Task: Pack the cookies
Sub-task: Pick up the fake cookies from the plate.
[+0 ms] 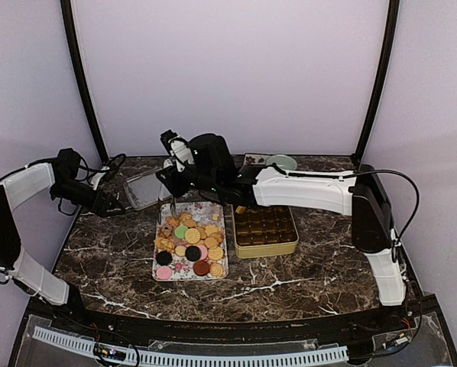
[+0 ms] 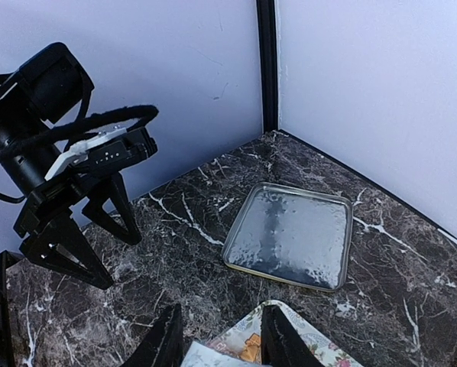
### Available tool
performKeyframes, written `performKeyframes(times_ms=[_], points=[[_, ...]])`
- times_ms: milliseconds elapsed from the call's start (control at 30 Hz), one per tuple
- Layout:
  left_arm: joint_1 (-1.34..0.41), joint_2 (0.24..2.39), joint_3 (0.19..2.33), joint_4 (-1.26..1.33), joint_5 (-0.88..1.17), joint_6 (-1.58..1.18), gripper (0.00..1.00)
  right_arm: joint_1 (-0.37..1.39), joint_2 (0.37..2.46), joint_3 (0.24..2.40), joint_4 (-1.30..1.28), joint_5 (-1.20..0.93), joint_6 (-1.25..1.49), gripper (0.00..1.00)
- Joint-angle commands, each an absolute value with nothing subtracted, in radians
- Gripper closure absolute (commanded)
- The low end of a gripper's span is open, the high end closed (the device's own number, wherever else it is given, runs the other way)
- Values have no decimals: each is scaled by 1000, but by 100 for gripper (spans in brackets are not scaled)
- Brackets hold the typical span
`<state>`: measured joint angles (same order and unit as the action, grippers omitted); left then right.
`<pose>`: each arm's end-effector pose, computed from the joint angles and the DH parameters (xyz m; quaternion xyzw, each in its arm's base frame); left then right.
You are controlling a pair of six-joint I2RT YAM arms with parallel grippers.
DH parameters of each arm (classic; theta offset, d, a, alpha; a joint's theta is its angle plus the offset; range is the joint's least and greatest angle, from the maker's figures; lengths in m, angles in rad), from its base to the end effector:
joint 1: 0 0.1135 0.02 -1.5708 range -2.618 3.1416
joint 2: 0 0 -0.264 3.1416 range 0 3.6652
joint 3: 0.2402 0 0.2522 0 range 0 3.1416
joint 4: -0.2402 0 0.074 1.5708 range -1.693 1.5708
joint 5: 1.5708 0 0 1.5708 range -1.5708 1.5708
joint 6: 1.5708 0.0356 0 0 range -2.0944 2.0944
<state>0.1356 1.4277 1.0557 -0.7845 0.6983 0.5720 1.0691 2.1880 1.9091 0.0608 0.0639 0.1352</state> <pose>0.2737 0.0142 0.2490 0.2678 0.8825 -0.2471 0.2973 0.2577 0.4651 0.2953 -0.3330 0.7050 0.3338 0.5297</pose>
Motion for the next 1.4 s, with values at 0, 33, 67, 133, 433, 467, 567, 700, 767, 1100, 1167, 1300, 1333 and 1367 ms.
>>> performKeyframes(times_ms=[0, 33, 67, 133, 433, 467, 567, 700, 767, 1100, 1167, 1300, 1333, 1367], points=[[141, 1427, 1049, -805, 724, 583, 23, 1090, 2214, 1936, 113, 33, 142, 65], [141, 1427, 1049, -805, 724, 583, 23, 1091, 2219, 1939, 110, 31, 143, 65], [140, 1428, 1051, -805, 724, 583, 23, 1093, 2226, 1942, 108, 30, 143, 65], [141, 1427, 1052, -806, 724, 583, 23, 1095, 2237, 1950, 105, 25, 145, 65], [141, 1428, 1058, -805, 721, 582, 23, 1112, 2276, 1992, 61, 47, 121, 67], [141, 1428, 1058, -805, 721, 581, 23, 1111, 2272, 1990, 59, 54, 118, 68], [141, 1430, 1060, -802, 722, 578, 23, 1112, 2242, 1972, 58, 80, 104, 76], [141, 1433, 1060, -801, 726, 573, 23, 1110, 2196, 1947, 69, 98, 90, 81], [141, 1433, 1061, -801, 727, 571, 23, 1110, 2180, 1941, 69, 104, 85, 83], [142, 1434, 1063, -801, 728, 569, 23, 1099, 2068, 1894, 83, 134, 72, 85], [142, 1434, 1066, -801, 729, 570, 23, 1088, 2021, 1846, 100, 153, 68, 85], [141, 1437, 1070, -800, 731, 566, 23, 1051, 1895, 1670, 152, 231, 62, 86], [140, 1438, 1071, -799, 733, 565, 23, 1038, 1861, 1620, 169, 251, 66, 86], [141, 1438, 1071, -800, 733, 564, 23, 1025, 1807, 1560, 186, 269, 71, 86]])
